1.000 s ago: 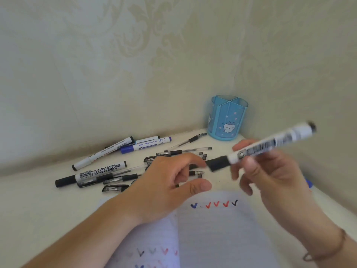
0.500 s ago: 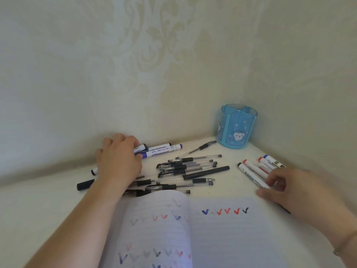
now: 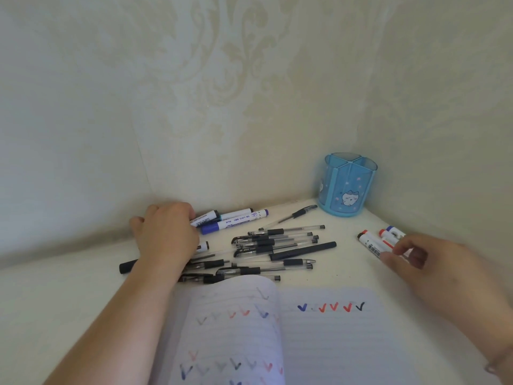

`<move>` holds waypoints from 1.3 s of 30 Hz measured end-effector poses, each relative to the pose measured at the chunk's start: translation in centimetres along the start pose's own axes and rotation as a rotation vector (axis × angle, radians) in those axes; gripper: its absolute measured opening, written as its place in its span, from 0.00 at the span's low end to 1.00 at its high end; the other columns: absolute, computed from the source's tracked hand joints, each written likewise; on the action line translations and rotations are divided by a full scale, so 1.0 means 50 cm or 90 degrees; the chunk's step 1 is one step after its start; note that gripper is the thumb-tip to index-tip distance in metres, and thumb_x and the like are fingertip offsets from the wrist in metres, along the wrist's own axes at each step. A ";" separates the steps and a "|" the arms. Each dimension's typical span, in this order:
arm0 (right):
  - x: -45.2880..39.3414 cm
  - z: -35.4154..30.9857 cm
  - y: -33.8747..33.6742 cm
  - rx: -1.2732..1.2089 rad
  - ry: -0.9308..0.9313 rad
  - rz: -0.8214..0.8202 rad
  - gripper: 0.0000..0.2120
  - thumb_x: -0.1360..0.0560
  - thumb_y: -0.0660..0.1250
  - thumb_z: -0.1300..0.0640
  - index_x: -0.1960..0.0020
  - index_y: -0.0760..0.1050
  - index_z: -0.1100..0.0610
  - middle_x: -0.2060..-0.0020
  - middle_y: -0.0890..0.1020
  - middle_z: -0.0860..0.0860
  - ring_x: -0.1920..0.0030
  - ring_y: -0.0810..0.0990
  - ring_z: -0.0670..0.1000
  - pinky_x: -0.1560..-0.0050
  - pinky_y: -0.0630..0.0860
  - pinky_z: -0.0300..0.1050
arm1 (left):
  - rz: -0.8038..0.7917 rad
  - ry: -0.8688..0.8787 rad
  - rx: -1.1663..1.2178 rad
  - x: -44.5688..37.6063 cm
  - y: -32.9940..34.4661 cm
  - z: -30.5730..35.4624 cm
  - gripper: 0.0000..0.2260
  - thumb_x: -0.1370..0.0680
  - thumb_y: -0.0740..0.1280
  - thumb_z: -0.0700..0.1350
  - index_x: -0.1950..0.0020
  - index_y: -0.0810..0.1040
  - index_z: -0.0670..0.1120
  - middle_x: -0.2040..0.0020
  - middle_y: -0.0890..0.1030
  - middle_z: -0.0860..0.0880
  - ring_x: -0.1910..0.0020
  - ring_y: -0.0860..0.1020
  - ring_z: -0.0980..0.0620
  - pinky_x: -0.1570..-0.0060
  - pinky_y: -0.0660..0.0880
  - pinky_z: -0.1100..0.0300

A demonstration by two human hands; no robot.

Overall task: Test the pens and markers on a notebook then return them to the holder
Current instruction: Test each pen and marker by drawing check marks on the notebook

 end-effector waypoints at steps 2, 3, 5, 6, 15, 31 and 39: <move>0.004 -0.006 -0.006 -0.016 -0.007 0.004 0.08 0.29 0.69 0.43 0.64 0.75 0.44 0.72 0.78 0.44 0.68 0.77 0.48 0.68 0.73 0.45 | -0.003 0.009 0.027 -0.001 -0.001 0.001 0.08 0.24 0.65 0.43 0.50 0.79 0.54 0.52 0.78 0.54 0.45 0.72 0.46 0.50 0.60 0.53; 0.006 -0.009 -0.008 -0.027 -0.015 0.009 0.08 0.29 0.69 0.43 0.64 0.75 0.44 0.72 0.78 0.44 0.69 0.77 0.48 0.68 0.73 0.45 | -0.001 0.023 0.041 -0.003 -0.001 0.004 0.07 0.24 0.65 0.44 0.49 0.79 0.54 0.50 0.79 0.54 0.45 0.73 0.46 0.49 0.61 0.52; 0.013 -0.019 -0.011 -0.077 -0.041 0.029 0.09 0.30 0.69 0.40 0.65 0.76 0.44 0.72 0.78 0.44 0.70 0.76 0.46 0.68 0.72 0.45 | 0.031 0.103 0.094 -0.001 -0.007 0.021 0.06 0.23 0.66 0.45 0.49 0.77 0.54 0.50 0.79 0.54 0.47 0.74 0.46 0.48 0.65 0.52; 0.018 -0.027 -0.013 -0.131 -0.056 0.034 0.10 0.32 0.69 0.38 0.64 0.76 0.43 0.70 0.78 0.44 0.72 0.75 0.45 0.69 0.71 0.44 | 0.057 0.177 0.159 0.007 -0.015 0.036 0.06 0.22 0.66 0.45 0.48 0.76 0.54 0.51 0.79 0.55 0.49 0.76 0.47 0.50 0.67 0.53; 0.091 -0.106 0.000 -0.414 -0.312 -0.139 0.21 0.35 0.67 0.29 0.45 0.74 0.35 0.64 0.83 0.43 0.68 0.75 0.44 0.70 0.66 0.31 | -0.095 0.770 0.394 0.164 -0.058 0.153 0.09 0.18 0.62 0.47 0.40 0.76 0.47 0.45 0.74 0.53 0.50 0.75 0.55 0.51 0.74 0.60; 0.119 -0.145 0.001 -0.687 -0.142 -0.138 0.13 0.34 0.78 0.48 0.62 0.75 0.51 0.79 0.74 0.49 0.81 0.67 0.46 0.77 0.65 0.33 | -0.186 0.697 0.417 0.174 -0.043 0.151 0.16 0.18 0.54 0.58 0.45 0.74 0.49 0.56 0.77 0.53 0.59 0.74 0.54 0.61 0.73 0.56; 0.113 -0.130 0.004 -0.709 -0.281 -0.190 0.14 0.30 0.72 0.40 0.67 0.69 0.44 0.78 0.74 0.50 0.78 0.68 0.50 0.74 0.65 0.38 | -0.278 0.714 0.504 0.172 -0.061 0.153 0.11 0.19 0.62 0.53 0.46 0.79 0.49 0.73 0.71 0.51 0.75 0.65 0.57 0.73 0.59 0.66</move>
Point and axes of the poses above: each hand's wrist, its own x-axis away from the middle knuckle, its own y-axis out of the palm, z = x × y, the point moved 1 cm from there along -x, towards the middle knuckle
